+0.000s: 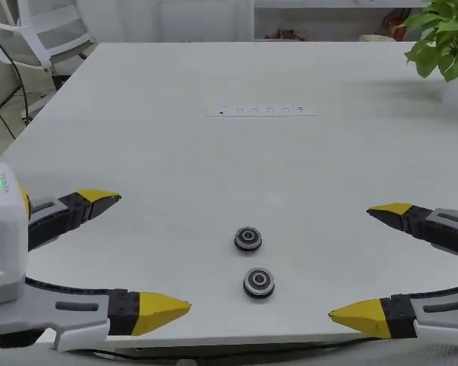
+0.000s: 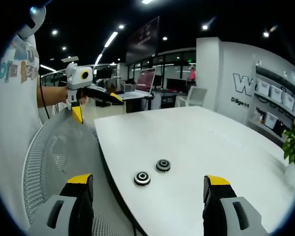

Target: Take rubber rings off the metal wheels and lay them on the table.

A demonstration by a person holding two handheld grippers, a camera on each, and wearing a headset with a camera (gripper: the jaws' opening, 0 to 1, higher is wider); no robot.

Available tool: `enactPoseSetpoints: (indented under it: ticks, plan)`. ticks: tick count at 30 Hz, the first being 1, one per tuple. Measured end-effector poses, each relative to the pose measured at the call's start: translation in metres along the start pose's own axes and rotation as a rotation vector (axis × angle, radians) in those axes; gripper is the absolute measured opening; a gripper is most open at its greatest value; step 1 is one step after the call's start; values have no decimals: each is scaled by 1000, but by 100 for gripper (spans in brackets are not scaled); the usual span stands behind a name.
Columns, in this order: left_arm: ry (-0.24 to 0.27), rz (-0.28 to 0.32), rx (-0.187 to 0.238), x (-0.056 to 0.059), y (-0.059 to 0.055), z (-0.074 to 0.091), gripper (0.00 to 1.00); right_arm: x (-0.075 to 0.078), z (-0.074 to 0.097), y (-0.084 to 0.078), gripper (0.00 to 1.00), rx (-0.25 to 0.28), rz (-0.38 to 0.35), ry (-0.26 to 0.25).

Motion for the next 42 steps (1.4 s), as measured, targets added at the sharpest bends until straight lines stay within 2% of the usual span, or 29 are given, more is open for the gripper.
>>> enactPoseSetpoints:
  ticks: [13, 23, 25, 29, 34, 42]
  plan:
    - [4, -19, 1, -4, -2, -1, 97, 5, -1, 1, 92, 18, 9, -2]
    - [-6, -35, 4, -9, -3, -6, 97, 12, -2, -2, 91, 20, 5, -4]
    - [-20, -33, 3, -10, -3, -7, 96, 14, -3, -2, 91, 26, 6, -2]
    - [-21, -41, -3, -15, -3, -11, 96, 19, -6, -2, 91, 26, 12, 2]
    - [-34, -45, 8, -18, 0, -19, 95, 24, -10, 1, 90, 35, 23, 15]
    - [-57, -57, 6, -22, 1, -32, 95, 29, -23, 1, 89, 43, 34, 47]
Point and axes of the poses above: the centre of the closed fingertips' face, and the gripper's own axes: z roughly backward along the fingers, x roughly to its right, y roughly out of its top, the point moved 7 cm from there along z, roughly backward along the fingers, and after that the axes turned 5 degrees about y, right-handed, at the moved point
